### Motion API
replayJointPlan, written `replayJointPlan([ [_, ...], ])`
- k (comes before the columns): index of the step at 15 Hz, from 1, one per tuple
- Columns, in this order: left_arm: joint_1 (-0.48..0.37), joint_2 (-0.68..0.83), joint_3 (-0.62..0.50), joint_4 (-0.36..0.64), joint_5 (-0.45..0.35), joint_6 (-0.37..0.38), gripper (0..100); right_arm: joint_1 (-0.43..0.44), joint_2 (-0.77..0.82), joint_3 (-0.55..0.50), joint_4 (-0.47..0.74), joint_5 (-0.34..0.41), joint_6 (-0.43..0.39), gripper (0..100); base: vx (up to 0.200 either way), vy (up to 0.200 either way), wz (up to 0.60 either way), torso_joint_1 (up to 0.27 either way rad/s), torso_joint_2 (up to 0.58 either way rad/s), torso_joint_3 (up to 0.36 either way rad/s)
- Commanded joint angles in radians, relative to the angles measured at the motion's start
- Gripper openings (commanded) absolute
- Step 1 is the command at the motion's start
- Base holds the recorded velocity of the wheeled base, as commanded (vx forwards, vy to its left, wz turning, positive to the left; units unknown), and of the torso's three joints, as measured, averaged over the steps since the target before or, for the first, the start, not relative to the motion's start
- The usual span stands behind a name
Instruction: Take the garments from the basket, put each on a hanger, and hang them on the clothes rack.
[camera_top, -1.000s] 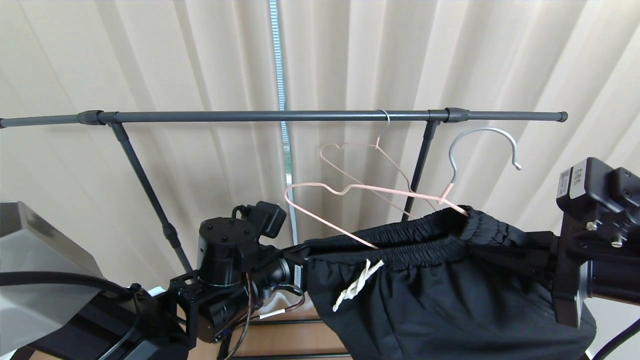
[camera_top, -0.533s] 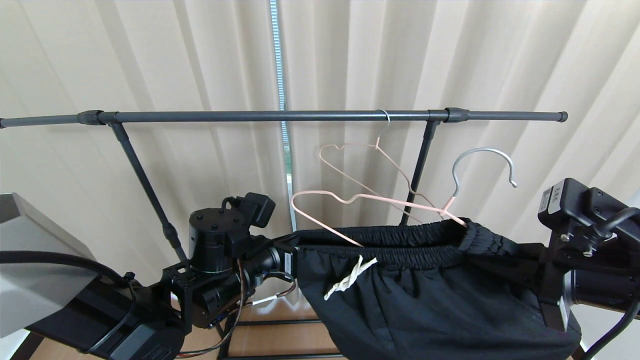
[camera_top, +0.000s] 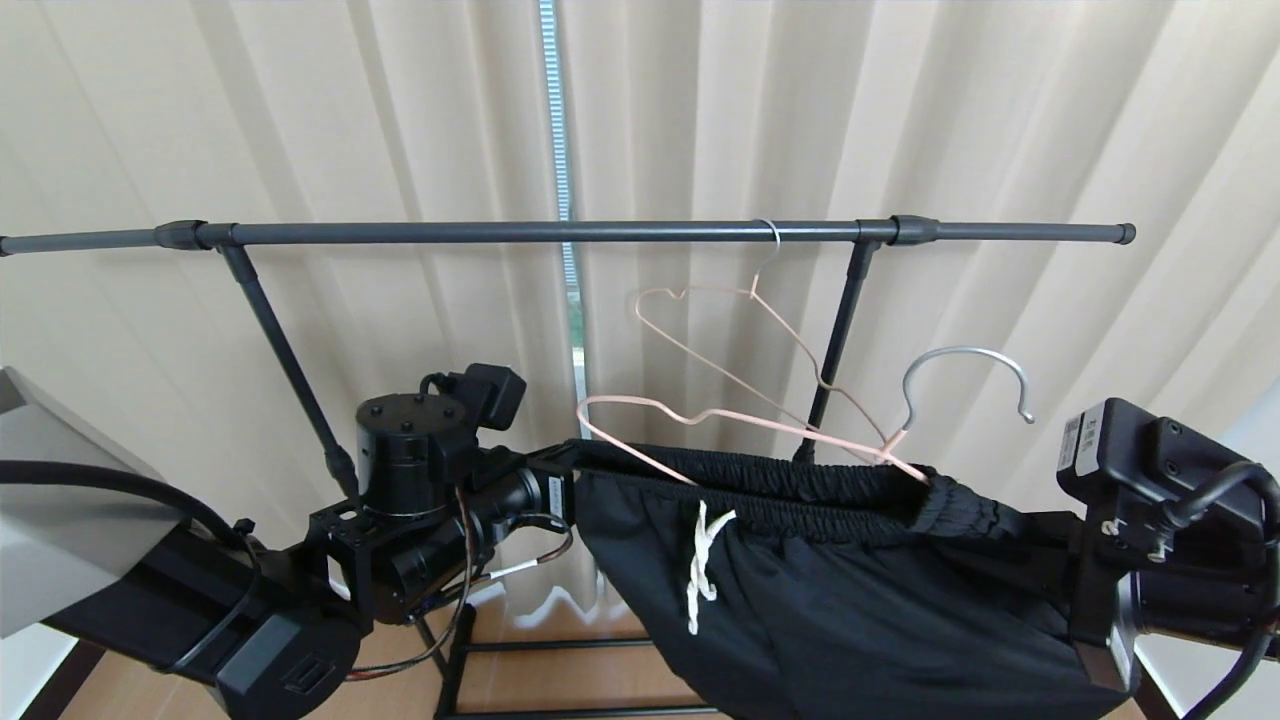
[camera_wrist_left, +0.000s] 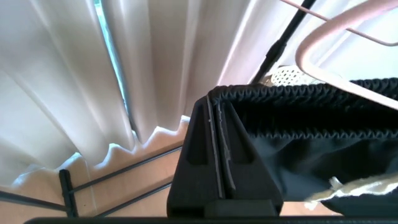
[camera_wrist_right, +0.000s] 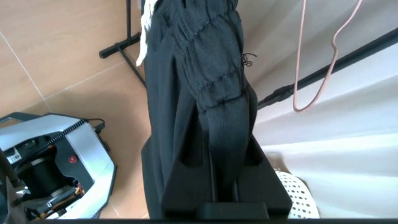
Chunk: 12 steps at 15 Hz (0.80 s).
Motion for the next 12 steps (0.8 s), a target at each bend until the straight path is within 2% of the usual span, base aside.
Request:
replayJointPlan([
  [1,0.012,-0.001,-0.008,-0.001,0.000,-0.001,0,0.010,0.028,0.013,0.001,0.000,-0.006,0,0.000,0.000,0.00,0.000,0.00,0.000],
  [7,0.012,-0.020,-0.006,0.001,0.001,0.004,0,0.031,0.098,0.020,0.001,-0.012,-0.015,0,0.000,0.000,0.00,0.000,0.00,0.000],
  [12,0.021,-0.047,-0.001,0.002,0.001,0.019,0,0.048,0.127,0.030,0.002,-0.071,-0.027,0,0.000,0.000,0.00,0.000,0.00,0.000],
])
